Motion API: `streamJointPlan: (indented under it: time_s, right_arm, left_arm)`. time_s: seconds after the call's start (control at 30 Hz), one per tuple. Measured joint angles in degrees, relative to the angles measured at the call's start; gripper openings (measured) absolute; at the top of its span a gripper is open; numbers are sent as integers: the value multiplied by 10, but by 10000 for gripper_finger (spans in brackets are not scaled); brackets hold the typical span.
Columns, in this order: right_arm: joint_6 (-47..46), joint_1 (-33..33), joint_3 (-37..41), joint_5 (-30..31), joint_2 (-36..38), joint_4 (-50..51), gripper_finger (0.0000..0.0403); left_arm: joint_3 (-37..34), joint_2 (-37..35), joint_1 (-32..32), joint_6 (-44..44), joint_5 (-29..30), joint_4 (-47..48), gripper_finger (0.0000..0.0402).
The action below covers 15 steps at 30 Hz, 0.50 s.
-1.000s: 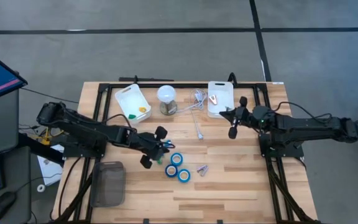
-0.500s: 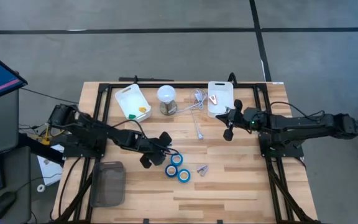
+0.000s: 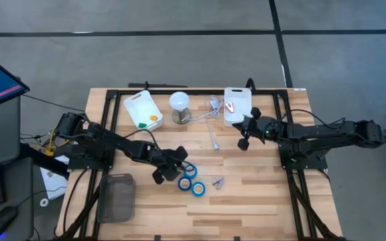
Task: Pick and place Stapler, Stapler remover, tape
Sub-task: Put the top light blue tape into the black bin
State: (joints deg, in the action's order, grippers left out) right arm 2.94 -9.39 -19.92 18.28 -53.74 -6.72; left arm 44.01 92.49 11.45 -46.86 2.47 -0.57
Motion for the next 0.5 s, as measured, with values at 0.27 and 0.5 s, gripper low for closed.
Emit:
streamJointPlan:
  time_s: [0.27, 0.5]
  right_arm:
    - [0, -14, 0, -1, 1, -1, 0]
    - [0, -14, 0, -2, 1, 0, 0]
  left_arm:
    - [0, 20, -6, -61, 14, -11, 119]
    - [9, 69, -6, -103, 16, -30, 122]
